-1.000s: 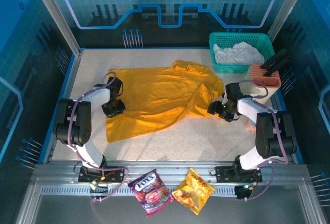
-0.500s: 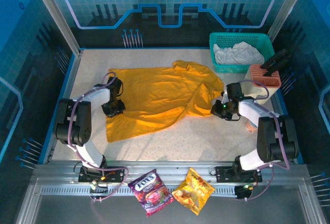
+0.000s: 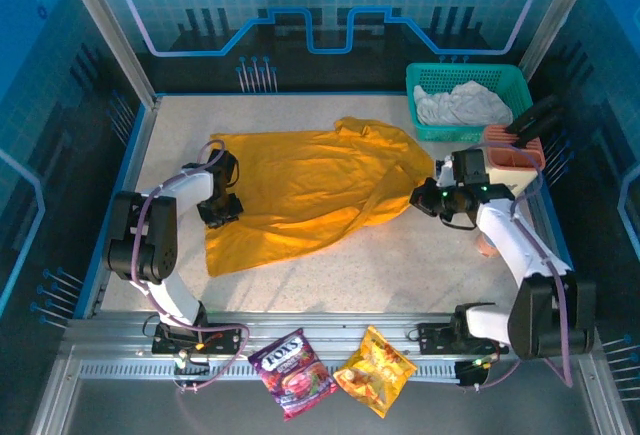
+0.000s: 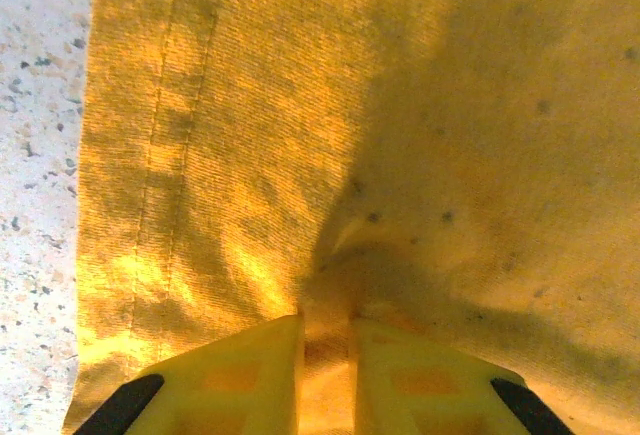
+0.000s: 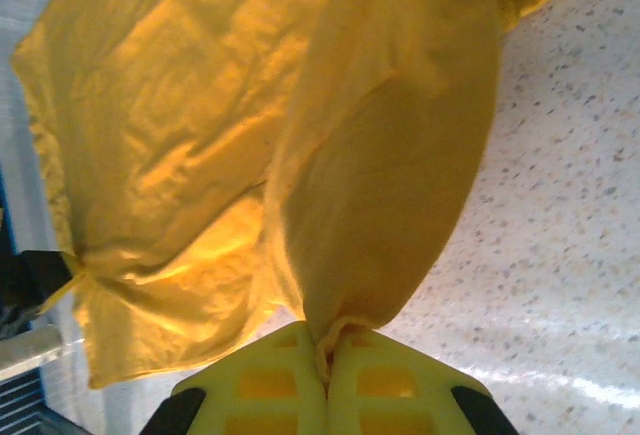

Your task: Fold and stack the t-shirts

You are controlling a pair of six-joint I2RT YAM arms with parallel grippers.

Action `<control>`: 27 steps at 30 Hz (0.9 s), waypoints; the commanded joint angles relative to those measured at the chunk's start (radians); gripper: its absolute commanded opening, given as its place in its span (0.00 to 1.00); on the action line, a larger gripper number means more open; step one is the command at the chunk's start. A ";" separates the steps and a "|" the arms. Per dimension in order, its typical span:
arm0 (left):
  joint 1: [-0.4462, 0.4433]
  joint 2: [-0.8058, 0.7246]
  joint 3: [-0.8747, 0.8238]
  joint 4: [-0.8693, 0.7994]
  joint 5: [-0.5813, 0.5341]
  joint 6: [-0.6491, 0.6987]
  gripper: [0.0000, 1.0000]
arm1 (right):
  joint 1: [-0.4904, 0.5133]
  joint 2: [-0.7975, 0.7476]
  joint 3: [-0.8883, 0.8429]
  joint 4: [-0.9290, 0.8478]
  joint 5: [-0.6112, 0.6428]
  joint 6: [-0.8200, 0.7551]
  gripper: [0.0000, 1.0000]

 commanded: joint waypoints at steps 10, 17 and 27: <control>-0.007 -0.035 -0.015 -0.020 -0.005 0.026 0.21 | 0.141 -0.465 -0.149 -0.186 0.172 0.464 0.00; -0.009 -0.017 -0.015 -0.011 0.002 0.046 0.21 | 0.319 -0.613 -0.254 -0.265 0.339 0.691 0.00; -0.014 -0.009 -0.018 -0.002 0.006 0.046 0.23 | 0.728 -0.648 -0.356 -0.346 0.623 1.175 0.00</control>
